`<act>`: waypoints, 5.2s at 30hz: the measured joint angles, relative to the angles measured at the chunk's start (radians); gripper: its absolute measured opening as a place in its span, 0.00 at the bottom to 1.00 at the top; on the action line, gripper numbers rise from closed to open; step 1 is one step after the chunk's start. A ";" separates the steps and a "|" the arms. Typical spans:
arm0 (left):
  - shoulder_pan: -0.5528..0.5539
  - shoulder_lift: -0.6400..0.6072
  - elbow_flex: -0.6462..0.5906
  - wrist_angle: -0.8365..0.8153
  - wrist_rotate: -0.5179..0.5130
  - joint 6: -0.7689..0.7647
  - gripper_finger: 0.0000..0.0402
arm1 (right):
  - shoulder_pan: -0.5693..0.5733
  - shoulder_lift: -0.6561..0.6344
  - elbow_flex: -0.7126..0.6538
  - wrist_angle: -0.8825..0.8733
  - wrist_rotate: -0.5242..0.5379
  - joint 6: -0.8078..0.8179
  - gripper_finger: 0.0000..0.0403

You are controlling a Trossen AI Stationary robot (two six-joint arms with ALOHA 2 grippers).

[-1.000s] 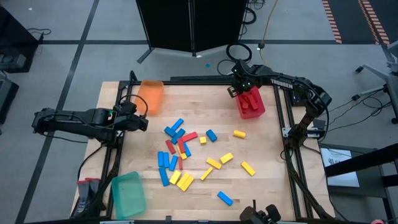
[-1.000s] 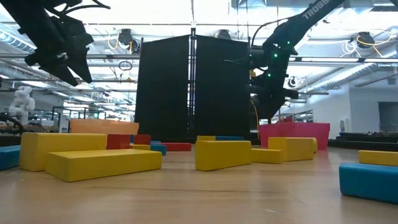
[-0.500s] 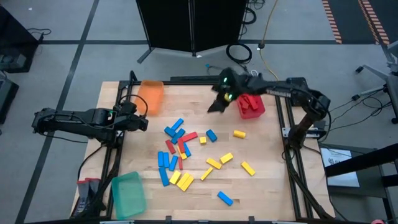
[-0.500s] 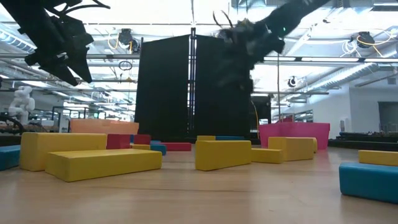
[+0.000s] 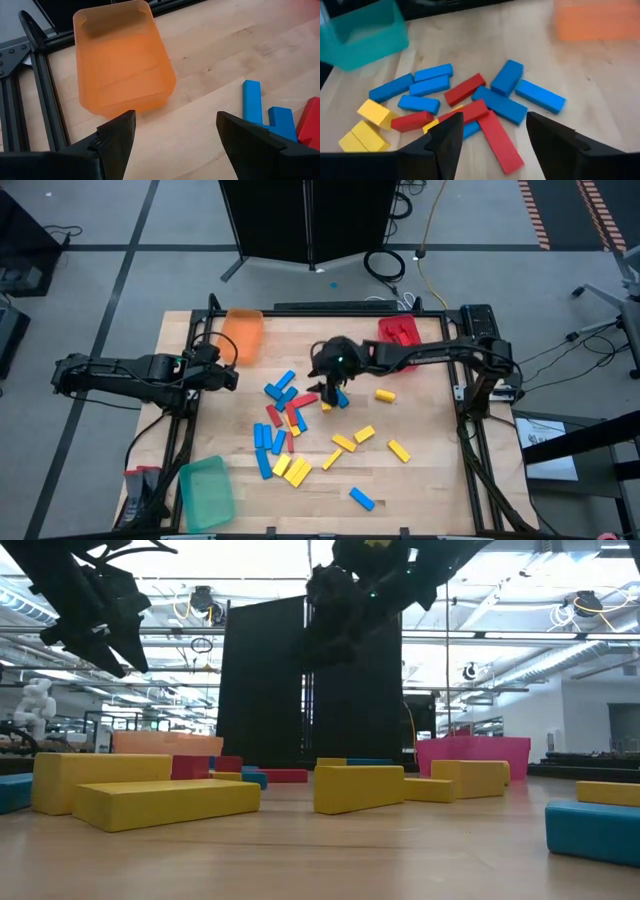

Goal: Sort blocks
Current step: Put the red block into the red transparent bin, then put the right red block into the red transparent bin

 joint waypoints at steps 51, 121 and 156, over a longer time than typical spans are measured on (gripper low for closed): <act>0.000 0.000 0.000 -0.032 -0.004 0.011 0.71 | 0.053 0.416 0.316 -0.388 0.157 -0.293 0.28; 0.000 0.000 0.000 -0.031 -0.017 0.000 0.71 | -0.563 -0.139 -0.126 -0.786 0.383 0.171 0.49; 0.000 0.000 0.000 -0.031 -0.025 0.001 0.71 | 0.065 0.087 0.142 -0.185 0.093 0.543 0.60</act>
